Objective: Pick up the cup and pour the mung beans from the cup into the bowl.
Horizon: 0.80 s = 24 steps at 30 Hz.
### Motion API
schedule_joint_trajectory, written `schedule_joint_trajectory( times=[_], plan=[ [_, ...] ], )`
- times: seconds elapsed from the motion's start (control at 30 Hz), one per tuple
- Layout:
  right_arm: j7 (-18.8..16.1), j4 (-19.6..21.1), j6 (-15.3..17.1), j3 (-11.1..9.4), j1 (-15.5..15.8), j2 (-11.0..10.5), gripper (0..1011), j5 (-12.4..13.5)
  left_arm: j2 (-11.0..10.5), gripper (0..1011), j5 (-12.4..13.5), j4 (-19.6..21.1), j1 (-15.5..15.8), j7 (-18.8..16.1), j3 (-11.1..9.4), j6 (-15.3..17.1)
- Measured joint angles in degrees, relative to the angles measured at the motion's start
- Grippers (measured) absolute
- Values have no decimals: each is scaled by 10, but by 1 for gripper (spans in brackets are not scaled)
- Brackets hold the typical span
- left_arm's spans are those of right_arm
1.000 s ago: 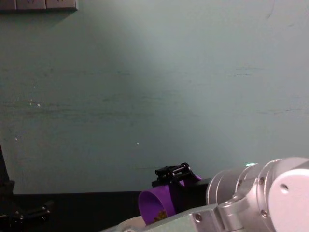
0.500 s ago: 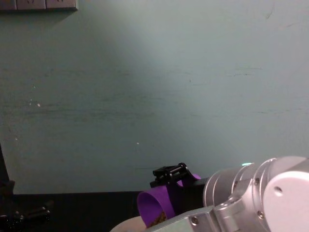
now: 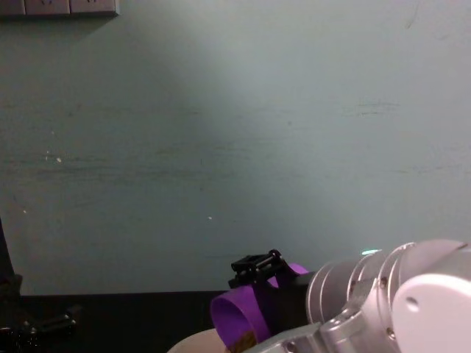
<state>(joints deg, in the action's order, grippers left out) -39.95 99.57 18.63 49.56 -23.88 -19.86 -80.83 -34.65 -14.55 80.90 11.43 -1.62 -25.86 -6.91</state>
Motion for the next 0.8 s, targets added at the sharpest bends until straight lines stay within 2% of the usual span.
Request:
schedule_joint_trajectory(
  times=[0.33, 0.8],
  plan=[
    [-16, 0, -3, 18, -9, -1, 723, -37, 0, 1000, 0, 0, 0, 0, 0, 0],
    [-45, 9, -10, 49, -18, -1, 723, -105, 0, 1000, 0, 0, 0, 0, 0, 0]
  ],
)
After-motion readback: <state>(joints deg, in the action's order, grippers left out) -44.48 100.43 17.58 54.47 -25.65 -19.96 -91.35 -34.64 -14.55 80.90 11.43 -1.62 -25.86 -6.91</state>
